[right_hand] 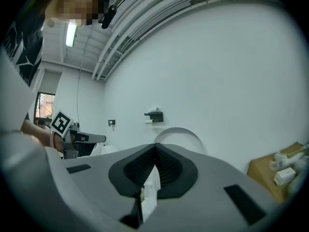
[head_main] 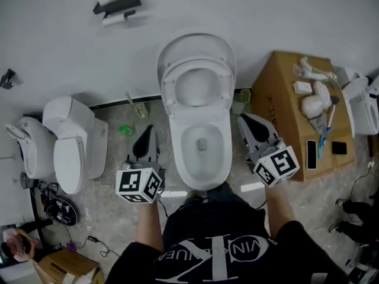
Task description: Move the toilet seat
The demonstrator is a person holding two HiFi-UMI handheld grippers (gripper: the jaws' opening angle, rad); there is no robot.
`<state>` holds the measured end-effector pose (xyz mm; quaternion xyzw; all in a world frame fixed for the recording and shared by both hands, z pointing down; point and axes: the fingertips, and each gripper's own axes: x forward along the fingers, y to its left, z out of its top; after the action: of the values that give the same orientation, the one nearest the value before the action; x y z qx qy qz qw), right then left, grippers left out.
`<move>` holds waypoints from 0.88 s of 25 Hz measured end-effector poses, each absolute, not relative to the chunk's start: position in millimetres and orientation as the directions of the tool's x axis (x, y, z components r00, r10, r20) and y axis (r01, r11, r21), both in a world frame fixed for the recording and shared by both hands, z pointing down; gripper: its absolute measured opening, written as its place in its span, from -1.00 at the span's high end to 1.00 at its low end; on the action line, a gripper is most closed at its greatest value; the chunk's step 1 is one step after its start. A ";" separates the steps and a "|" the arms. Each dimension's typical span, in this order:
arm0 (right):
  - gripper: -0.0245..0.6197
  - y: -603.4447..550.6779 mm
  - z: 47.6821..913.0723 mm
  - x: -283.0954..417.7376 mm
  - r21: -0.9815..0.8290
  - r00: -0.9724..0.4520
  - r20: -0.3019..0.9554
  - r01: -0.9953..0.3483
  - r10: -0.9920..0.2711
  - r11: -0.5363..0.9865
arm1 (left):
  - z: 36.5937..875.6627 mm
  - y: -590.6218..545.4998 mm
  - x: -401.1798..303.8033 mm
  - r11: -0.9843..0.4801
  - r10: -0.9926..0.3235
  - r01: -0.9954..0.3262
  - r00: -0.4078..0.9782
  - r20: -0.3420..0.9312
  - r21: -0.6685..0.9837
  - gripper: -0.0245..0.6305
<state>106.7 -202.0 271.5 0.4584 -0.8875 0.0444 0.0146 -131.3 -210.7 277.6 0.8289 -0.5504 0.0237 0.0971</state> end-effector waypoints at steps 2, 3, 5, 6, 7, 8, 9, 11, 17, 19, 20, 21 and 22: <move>0.90 -201.6 271.0 109.7 -0.064 -0.576 0.068 -0.817 -0.815 0.573 | 276.6 -212.1 -131.7 -0.375 -0.908 -0.918 0.392 0.145 0.130 0.92; 0.90 -201.4 270.6 111.1 -0.063 -0.574 0.069 -0.819 -0.816 0.571 | 276.1 -212.9 -131.9 -0.375 -0.909 -0.918 0.392 0.145 0.129 0.92; 0.90 -200.9 270.0 113.6 -0.060 -0.570 0.068 -0.821 -0.819 0.567 | 275.6 -214.4 -131.6 -0.375 -0.909 -0.918 0.392 0.143 0.132 0.92; 0.90 -200.5 269.8 114.5 -0.058 -0.569 0.067 -0.822 -0.820 0.566 | 275.6 -214.9 -131.1 -0.375 -0.909 -0.918 0.392 0.143 0.132 0.92; 0.90 -200.0 269.6 115.3 -0.055 -0.568 0.066 -0.823 -0.821 0.565 | 275.7 -215.0 -130.4 -0.375 -0.909 -0.918 0.392 0.143 0.131 0.92; 0.90 -199.5 269.5 115.9 -0.051 -0.567 0.066 -0.824 -0.821 0.565 | 275.7 -215.0 -129.4 -0.377 -0.908 -0.917 0.393 0.145 0.128 0.92; 0.90 -199.0 269.5 116.5 -0.048 -0.567 0.066 -0.824 -0.821 0.565 | 275.7 -215.1 -128.1 -0.379 -0.907 -0.917 0.394 0.146 0.122 0.92; 0.90 -198.6 270.1 117.2 -0.043 -0.566 0.069 -0.825 -0.822 0.564 | 275.9 -215.7 -126.2 -0.384 -0.905 -0.917 0.397 0.150 0.109 0.92; 0.90 -196.8 271.3 117.2 -0.052 -0.578 0.067 -0.816 -0.813 0.575 | 275.8 -215.9 -122.1 -0.390 -0.903 -0.915 0.401 0.154 0.102 0.92; 0.90 -196.6 271.9 117.0 -0.053 -0.578 0.069 -0.816 -0.813 0.576 | 276.4 -216.2 -120.0 -0.394 -0.901 -0.914 0.404 0.159 0.096 0.92; 0.90 -196.6 272.5 117.1 -0.055 -0.578 0.070 -0.816 -0.813 0.575 | 277.5 -216.4 -118.8 -0.396 -0.899 -0.914 0.406 0.164 0.092 0.92; 0.90 -196.4 273.2 117.3 -0.058 -0.577 0.071 -0.817 -0.814 0.574 | 278.9 -216.3 -117.5 -0.398 -0.897 -0.913 0.408 0.169 0.090 0.92; 0.90 -196.1 273.9 117.5 -0.061 -0.576 0.071 -0.817 -0.814 0.573 | 280.5 -216.1 -116.3 -0.400 -0.895 -0.912 0.410 0.174 0.089 0.92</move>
<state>117.5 -196.1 273.9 0.4599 -0.8867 0.0435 0.0176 -116.3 -216.1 280.5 0.8353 -0.5410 0.0492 0.0851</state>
